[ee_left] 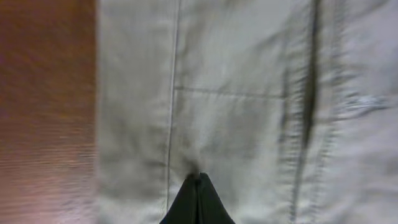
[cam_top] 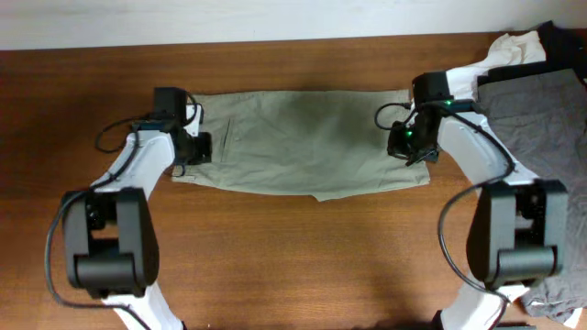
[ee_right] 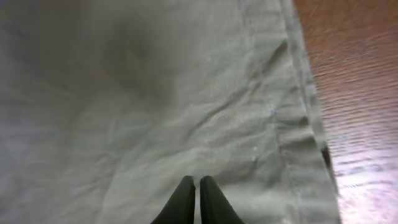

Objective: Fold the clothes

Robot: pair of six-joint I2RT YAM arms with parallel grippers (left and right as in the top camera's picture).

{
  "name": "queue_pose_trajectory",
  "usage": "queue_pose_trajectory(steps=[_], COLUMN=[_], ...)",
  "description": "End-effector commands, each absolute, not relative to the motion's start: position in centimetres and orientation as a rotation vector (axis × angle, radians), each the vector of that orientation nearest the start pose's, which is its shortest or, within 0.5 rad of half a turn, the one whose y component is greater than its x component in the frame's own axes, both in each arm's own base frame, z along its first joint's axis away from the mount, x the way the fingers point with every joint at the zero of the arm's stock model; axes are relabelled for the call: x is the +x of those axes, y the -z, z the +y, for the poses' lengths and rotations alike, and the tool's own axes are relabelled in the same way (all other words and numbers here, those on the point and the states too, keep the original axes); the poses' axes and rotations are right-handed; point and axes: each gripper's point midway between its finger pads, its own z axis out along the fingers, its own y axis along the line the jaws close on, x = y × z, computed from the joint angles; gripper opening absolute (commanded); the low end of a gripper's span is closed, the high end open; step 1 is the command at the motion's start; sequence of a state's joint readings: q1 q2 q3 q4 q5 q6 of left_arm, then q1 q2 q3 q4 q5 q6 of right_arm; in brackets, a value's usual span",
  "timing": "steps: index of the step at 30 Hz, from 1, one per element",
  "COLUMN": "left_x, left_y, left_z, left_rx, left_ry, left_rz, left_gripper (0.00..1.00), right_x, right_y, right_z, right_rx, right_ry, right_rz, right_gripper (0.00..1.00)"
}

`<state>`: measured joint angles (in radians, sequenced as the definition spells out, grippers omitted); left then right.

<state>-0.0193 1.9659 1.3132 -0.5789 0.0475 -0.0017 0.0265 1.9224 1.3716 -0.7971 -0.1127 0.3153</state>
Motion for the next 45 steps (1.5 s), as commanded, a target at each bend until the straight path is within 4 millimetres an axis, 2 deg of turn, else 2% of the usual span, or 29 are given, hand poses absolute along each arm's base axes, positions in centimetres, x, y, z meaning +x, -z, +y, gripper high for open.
queue_pose_trajectory(steps=[1,6,9,10,11,12,14,19,20,21,24,25,26,27,28,29,30,31,32,33,35,36,38,41,43,45], left_x=[42.7,41.8,40.4,39.9,38.8,37.7,36.3,35.0,35.0,35.3,36.5,37.2,37.8,38.4,38.9,39.7,40.7,41.6,42.1,42.4,42.9,43.4,43.6,43.8,44.1,44.1], left_y=[-0.2,0.9,1.2,1.3,1.4,1.5,1.5,1.2,0.8,-0.1,-4.2,-6.3,-8.7,-10.8,-12.1,-13.4,-14.1,-14.3,-14.1,-13.6,-12.3,-11.5,-10.4,-8.4,-7.3,-5.8], left_z=[-1.8,-0.6,1.3,1.7,2.8,3.7,4.5,4.7,4.7,4.7,4.9,4.9,5.0,5.1,5.1,5.2,4.8,4.3,4.0,4.1,4.3,4.1,3.9,5.0,4.2,3.9], left_rx=[0.014,-0.030,-0.227,-0.285,-0.425,-0.548,-0.651,-0.731,-0.750,-0.755,-0.726,-0.710,-0.692,-0.676,-0.664,-0.612,-0.502,-0.409,-0.365,-0.340,-0.263,-0.199,-0.168,-0.143,-0.072,-0.080], left_ry=[0.097,0.071,0.049,0.042,0.000,-0.039,-0.050,-0.058,-0.053,-0.048,-0.022,-0.009,0.006,0.018,0.027,0.033,0.058,0.094,0.121,0.145,0.228,0.364,0.532,0.553,0.620,0.661], left_rz=[2.861,2.912,2.963,2.978,3.001,3.023,3.054,3.082,3.075,3.048,2.926,2.858,2.778,2.707,2.657,2.608,2.580,2.565,2.563,2.570,2.584,2.574,2.552,2.566,2.554,2.574], left_gripper=[0.01,0.01,0.01,0.01,0.01,0.01,0.01,0.01,0.01,0.01,0.01,0.01,0.02,0.11,0.42,0.59,0.78,0.99,0.99,0.99,0.99,0.99,0.99,0.99,0.99,0.99], right_x=[39.4,37.7,36.1,35.6,35.1,34.9,34.7,34.2,34.2,34.6,35.7,36.1,36.6,36.8,37.1,37.3,37.4,37.4,37.3,37.2,37.0,36.9,36.8,36.7,36.6,36.5], right_y=[-1.0,1.2,2.3,2.6,2.9,3.1,3.0,2.4,2.1,0.8,-2.9,-4.7,-7.4,-9.1,-10.2,-11.3,-12.0,-12.1,-12.0,-12.0,-12.0,-12.1,-12.0,-12.0,-12.0,-11.9], right_z=[3.2,2.7,1.8,1.4,0.7,0.1,-1.3,-2.3,-2.5,-2.5,-2.7,-2.8,-2.8,-2.8,-2.8,-2.5,-1.9,-1.3,-0.9,-0.6,0.2,0.6,0.7,0.6,0.7,0.7], right_rx=[0.426,0.467,0.526,0.578,0.667,0.698,0.733,0.745,0.750,0.747,0.719,0.705,0.684,0.670,0.657,0.594,0.522,0.487,0.474,0.469,0.422,0.371,0.368,0.370,0.370,0.372], right_ry=[-0.224,-0.213,-0.194,-0.180,-0.177,-0.177,-0.149,-0.058,-0.047,-0.051,-0.068,-0.079,-0.094,-0.104,-0.111,-0.135,-0.180,-0.219,-0.256,-0.277,-0.329,-0.356,-0.360,-0.360,-0.360,-0.360], right_rz=[3.000,3.089,3.127,3.131,3.128,3.126,3.121,3.123,3.113,3.079,2.973,2.922,2.844,2.795,2.759,2.737,2.731,2.736,2.745,2.752,2.764,2.770,2.776,2.781,2.781,2.785], right_gripper=[0.04,0.04,0.04,0.04,0.04,0.04,0.04,0.04,0.04,0.04,0.04,0.04,0.04,0.04,0.16,0.31,0.57,0.76,0.91,0.96,0.98,0.99,1.00,1.00,0.99,0.99])
